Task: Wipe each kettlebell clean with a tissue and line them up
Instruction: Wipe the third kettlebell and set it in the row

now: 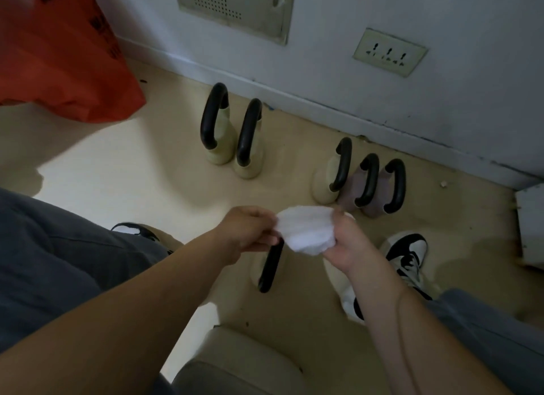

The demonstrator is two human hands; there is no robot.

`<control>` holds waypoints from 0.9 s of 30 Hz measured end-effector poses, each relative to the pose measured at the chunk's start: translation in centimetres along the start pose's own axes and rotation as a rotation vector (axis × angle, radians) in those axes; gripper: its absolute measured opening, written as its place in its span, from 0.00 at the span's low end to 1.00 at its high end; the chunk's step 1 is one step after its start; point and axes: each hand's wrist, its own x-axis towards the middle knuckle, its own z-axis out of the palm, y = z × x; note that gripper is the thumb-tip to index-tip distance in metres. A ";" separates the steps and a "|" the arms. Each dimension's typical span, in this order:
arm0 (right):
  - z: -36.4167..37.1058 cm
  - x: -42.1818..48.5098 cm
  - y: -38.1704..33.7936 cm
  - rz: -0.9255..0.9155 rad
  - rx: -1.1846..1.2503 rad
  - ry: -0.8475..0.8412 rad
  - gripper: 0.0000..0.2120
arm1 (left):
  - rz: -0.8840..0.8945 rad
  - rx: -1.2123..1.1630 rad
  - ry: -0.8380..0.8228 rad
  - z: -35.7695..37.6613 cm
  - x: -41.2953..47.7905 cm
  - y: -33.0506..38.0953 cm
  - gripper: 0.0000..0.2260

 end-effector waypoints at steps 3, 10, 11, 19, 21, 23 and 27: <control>-2.0 1.1 0.4 -0.089 -0.238 0.422 0.24 | -0.055 0.052 0.151 -1.0 0.4 -1.3 0.07; 3.3 -0.1 5.4 0.010 -0.675 0.246 0.27 | -0.090 0.460 0.012 0.0 1.6 -5.7 0.07; 4.8 -0.1 6.0 0.079 -0.612 0.230 0.27 | -0.086 0.501 -0.019 0.1 1.6 -6.1 0.09; 8.8 1.7 6.5 -0.014 -0.433 0.192 0.27 | -0.160 0.503 -0.152 -1.6 1.3 -7.4 0.24; 8.8 3.1 6.0 -0.012 -0.458 0.230 0.26 | -0.176 0.483 -0.180 -1.7 1.5 -7.7 0.24; 8.5 4.6 5.5 0.013 -0.445 0.210 0.19 | -0.186 0.478 -0.209 -1.7 1.8 -8.0 0.25; 8.0 5.4 5.4 0.028 -0.458 0.146 0.16 | -0.222 0.467 -0.238 -1.9 2.1 -8.4 0.28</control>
